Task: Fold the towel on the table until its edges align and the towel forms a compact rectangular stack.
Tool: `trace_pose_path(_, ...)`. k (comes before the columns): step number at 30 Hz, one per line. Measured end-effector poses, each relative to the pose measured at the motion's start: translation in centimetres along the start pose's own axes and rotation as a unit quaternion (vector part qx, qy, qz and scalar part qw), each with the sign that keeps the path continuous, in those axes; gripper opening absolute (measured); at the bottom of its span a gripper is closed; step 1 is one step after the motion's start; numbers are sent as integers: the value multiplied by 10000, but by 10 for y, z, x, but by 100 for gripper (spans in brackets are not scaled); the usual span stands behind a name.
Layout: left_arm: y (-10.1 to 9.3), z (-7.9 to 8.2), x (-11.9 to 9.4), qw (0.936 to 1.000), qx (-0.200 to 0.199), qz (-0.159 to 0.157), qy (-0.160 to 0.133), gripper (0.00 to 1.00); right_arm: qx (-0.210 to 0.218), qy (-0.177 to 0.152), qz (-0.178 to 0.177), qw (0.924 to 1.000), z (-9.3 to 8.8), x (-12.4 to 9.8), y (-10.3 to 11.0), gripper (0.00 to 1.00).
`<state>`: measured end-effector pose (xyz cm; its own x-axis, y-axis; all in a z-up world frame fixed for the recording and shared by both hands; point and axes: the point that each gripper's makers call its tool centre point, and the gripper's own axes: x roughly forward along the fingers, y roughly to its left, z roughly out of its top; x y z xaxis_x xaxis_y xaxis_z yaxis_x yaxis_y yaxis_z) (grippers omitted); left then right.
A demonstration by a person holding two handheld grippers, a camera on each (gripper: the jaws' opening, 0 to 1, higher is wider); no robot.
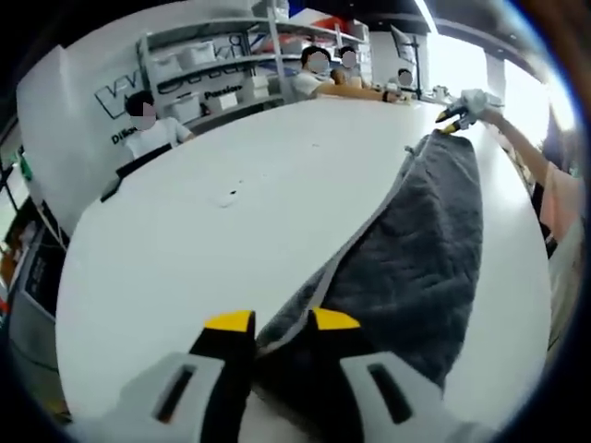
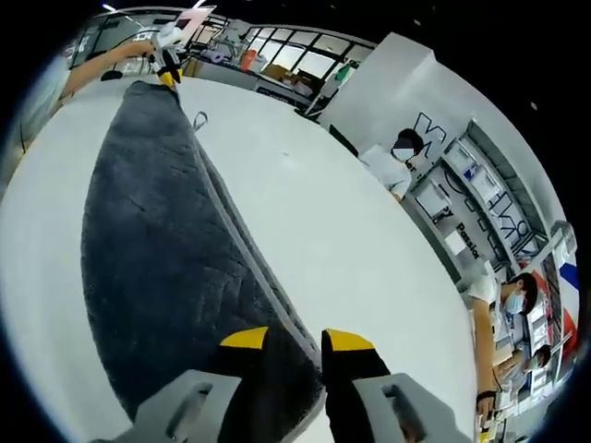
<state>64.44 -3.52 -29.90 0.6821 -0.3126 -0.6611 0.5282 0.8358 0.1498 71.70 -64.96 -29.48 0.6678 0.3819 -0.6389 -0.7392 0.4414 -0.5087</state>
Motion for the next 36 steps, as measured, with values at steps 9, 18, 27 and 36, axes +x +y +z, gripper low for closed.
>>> trace_pose_path(9,-10,-6,-11,9998,-26,-57,-176,40,170,-38,31,9998,2,-4,3,32)
trace_pose_path(18,-1,-11,-18,9990,-55,191,-409,62,101,30,48,9999,-3,-13,10,33)
trace_pose_path(27,0,-22,-25,9985,-83,187,-516,82,489,-174,80,9986,-3,-25,14,54)
trace_pose_path(36,-2,-26,-32,9982,-25,220,-563,90,834,-291,188,9959,1,-33,23,83)
